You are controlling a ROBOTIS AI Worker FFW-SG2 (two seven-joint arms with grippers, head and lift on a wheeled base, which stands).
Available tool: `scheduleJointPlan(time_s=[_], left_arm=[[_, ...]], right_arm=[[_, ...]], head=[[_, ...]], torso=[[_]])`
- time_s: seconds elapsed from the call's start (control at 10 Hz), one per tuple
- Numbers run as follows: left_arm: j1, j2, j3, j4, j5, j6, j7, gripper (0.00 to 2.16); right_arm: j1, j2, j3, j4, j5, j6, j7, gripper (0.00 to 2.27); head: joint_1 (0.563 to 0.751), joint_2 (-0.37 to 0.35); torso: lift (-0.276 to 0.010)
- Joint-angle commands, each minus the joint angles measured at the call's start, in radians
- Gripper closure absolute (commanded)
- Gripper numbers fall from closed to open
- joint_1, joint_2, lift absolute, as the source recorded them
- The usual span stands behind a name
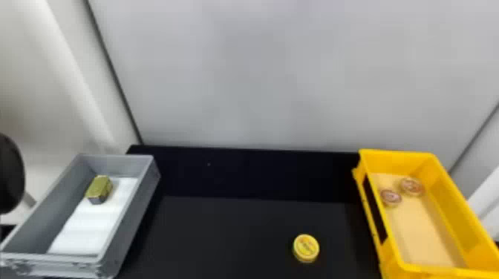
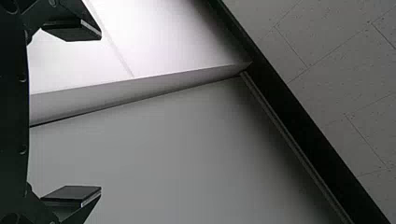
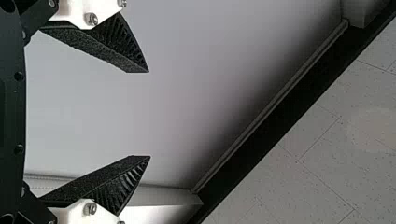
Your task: Pick up the round yellow can and place it in the yellow rectangular box
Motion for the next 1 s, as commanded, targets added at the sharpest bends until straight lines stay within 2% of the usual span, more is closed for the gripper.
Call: scheduleJointPlan(time_s=[0.0,0.6,0.8,0.9], left_arm=[[0.000,-0.003,0.000,0.000,0.000,0.002,0.000,0.11],[-0.009,-0.006,0.002,0.003,-0.002,0.005,-0.001,0.11],[-0.009,-0.004,-0.001,0.003,-0.002,0.005,-0.001,0.11],[-0.008,-0.004,-0.003,0.003,-0.002,0.003,-0.001,0.11]], right_arm=[[0.003,0.000,-0.004,-0.005,0.002,0.006,0.001,0.15],[0.017,-0.002,-0.015,-0.026,0.011,0.027,0.004,0.15],[-0.011,0.008,0.001,-0.037,-0.090,0.196,0.003,0.15],[-0.037,0.015,0.010,-0.051,-0.142,0.336,0.003,0.15]], head=[[0.663,0.054],[0.663,0.054],[0.663,0.054],[0.663,0.054]], torso=[[-0.010],[-0.010],[-0.010],[-0.010]])
